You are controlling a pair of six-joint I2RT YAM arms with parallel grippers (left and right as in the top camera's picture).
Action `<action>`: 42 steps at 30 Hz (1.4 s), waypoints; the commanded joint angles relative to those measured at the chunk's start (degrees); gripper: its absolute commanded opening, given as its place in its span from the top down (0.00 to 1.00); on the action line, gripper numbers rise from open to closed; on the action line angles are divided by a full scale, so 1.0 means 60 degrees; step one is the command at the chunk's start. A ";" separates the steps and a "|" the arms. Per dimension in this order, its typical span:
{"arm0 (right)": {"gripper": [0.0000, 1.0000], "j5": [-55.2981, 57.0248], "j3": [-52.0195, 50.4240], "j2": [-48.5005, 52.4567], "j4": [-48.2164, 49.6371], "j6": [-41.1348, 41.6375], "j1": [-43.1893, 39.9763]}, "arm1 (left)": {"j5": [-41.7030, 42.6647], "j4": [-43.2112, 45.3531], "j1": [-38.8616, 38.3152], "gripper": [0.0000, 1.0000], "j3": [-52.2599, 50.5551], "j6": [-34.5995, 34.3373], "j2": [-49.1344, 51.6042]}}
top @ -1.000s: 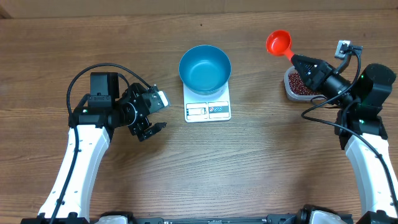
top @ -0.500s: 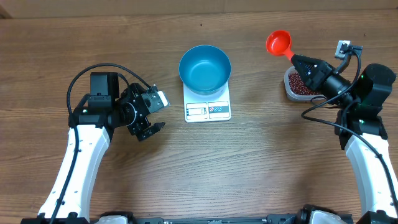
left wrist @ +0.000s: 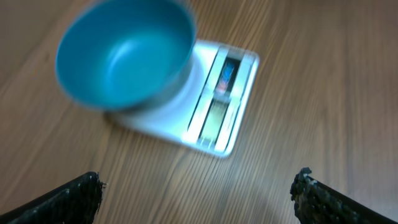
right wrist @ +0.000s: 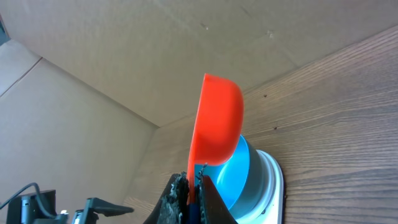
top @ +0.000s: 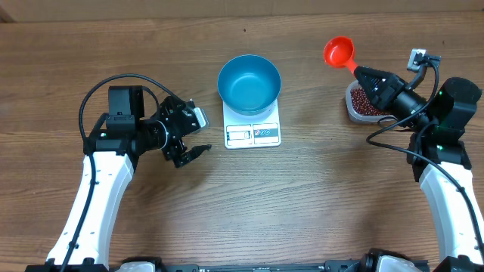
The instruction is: Scoop item into bowl and weigh 150g on scale
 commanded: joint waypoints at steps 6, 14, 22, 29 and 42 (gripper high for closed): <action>0.96 -0.0091 0.0226 -0.0015 0.0051 0.0025 -0.0036 | 0.2226 0.0459 -0.0051 0.00 -0.0087 -0.0051 -0.0029; 0.96 -0.0091 0.0226 -0.0015 0.0047 0.0029 -0.0036 | -0.0780 0.2728 -0.1158 0.00 -0.0087 -0.6298 -0.0029; 0.96 -0.0098 0.0226 -0.0015 0.0047 0.0029 -0.0036 | -0.2590 0.2211 -0.2565 0.00 -0.0087 -0.6043 -0.0022; 0.96 -0.0098 0.0226 -0.0015 0.0047 0.0029 -0.0036 | -0.2914 0.1133 -0.2710 0.00 -0.0087 -0.6320 -0.0022; 0.96 -0.0095 0.0226 -0.0015 0.0051 0.0033 -0.0036 | -0.3646 0.1228 -0.2696 0.00 -0.0062 -0.7912 -0.1472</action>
